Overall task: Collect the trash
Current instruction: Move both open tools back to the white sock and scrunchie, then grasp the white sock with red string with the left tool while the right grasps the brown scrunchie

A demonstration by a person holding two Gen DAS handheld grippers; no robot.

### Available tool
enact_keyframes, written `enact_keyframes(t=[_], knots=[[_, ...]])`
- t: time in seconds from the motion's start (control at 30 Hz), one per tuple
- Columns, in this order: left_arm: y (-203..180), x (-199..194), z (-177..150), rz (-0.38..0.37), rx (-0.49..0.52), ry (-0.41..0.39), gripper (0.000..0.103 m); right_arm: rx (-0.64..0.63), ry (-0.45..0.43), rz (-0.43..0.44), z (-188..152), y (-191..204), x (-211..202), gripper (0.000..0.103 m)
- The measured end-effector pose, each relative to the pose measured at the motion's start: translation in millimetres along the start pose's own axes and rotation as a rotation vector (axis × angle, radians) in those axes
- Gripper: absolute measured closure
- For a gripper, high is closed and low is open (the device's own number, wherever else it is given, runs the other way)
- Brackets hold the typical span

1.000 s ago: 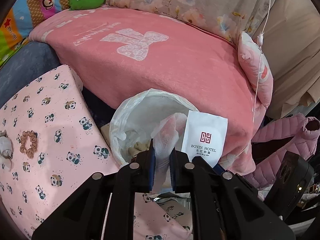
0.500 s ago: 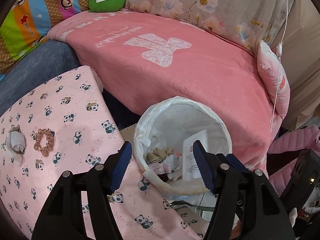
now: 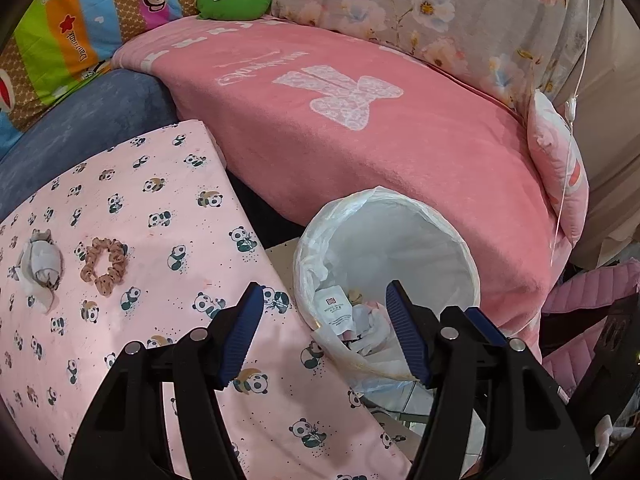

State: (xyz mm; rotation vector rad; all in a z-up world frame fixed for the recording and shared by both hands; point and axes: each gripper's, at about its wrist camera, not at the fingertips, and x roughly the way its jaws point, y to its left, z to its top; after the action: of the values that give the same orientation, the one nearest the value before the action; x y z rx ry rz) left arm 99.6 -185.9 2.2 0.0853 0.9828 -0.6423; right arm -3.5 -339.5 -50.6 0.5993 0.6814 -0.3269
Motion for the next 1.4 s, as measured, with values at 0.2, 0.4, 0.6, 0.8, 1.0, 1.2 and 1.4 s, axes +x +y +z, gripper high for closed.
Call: enact_keyframes(t=[0.2, 0.4, 0.6, 0.8, 1.0, 1.2, 1.4], knots=[[14, -6, -5, 0.012, -0.025, -0.004, 0.042, -0.029, 0.006, 0.008, -6, 15, -2, 0.068], [32, -13, -9, 0.023, -0.054, -0.011, 0.042, -0.057, 0.015, 0.016, -11, 32, -2, 0.068], [55, -19, -13, 0.036, -0.091, -0.016, 0.042, -0.098, 0.027, 0.026, -17, 55, -2, 0.067], [83, -25, -21, 0.06, -0.136, -0.019, 0.042, -0.143, 0.043, 0.038, -25, 79, 3, 0.061], [123, -31, -30, 0.11, -0.193, -0.019, 0.042, -0.196, 0.069, 0.056, -33, 107, 11, 0.061], [168, -39, -40, 0.185, -0.251, -0.031, 0.04, -0.251, 0.103, 0.075, -50, 142, 23, 0.061], [216, -44, -51, 0.237, -0.323, -0.033, 0.036, -0.303, 0.136, 0.09, -64, 177, 35, 0.061]])
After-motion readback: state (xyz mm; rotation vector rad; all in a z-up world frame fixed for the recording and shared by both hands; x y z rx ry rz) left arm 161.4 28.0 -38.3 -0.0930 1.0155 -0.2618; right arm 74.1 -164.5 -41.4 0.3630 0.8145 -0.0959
